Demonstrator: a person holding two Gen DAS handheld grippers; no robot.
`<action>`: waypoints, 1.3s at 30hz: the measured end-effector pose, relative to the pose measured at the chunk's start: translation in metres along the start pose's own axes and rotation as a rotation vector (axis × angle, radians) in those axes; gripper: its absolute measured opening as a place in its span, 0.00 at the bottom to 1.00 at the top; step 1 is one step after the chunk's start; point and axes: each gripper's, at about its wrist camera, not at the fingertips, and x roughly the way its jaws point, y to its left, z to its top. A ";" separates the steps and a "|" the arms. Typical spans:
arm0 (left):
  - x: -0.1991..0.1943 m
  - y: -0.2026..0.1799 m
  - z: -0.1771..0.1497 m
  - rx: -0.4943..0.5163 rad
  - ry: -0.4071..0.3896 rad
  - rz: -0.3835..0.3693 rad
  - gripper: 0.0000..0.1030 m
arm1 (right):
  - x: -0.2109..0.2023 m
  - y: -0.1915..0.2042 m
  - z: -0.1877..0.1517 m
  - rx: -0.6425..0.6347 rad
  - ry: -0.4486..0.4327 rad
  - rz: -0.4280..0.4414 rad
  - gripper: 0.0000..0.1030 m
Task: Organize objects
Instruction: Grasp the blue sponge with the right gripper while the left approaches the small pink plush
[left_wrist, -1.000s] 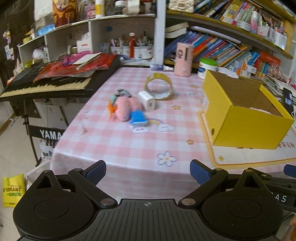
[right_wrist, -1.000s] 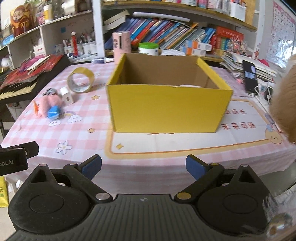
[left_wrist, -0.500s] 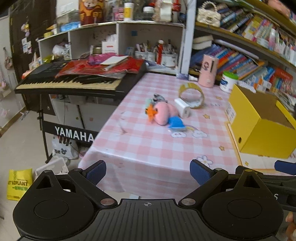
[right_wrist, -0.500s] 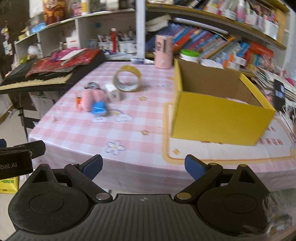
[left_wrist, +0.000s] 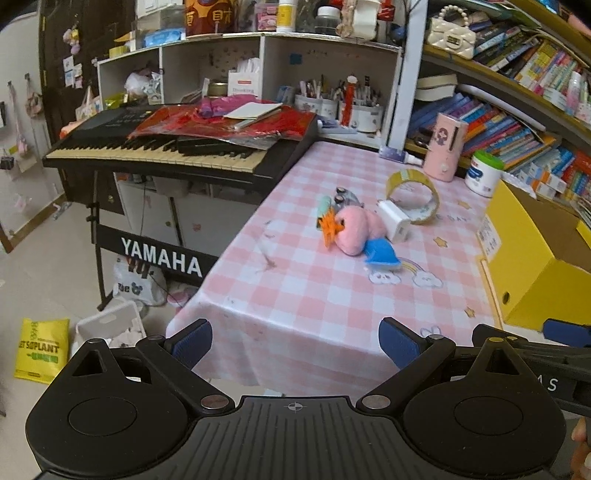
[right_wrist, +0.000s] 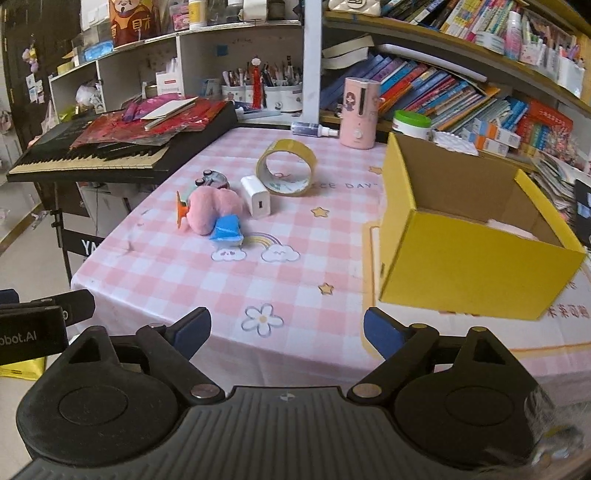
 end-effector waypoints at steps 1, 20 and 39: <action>0.002 0.001 0.003 -0.007 -0.006 0.007 0.95 | 0.005 0.000 0.003 -0.002 0.003 0.011 0.83; 0.058 -0.015 0.058 -0.106 -0.033 0.102 0.95 | 0.105 -0.004 0.067 -0.140 0.020 0.197 0.53; 0.103 -0.031 0.092 -0.052 0.019 0.086 0.95 | 0.198 0.027 0.088 -0.213 0.137 0.358 0.27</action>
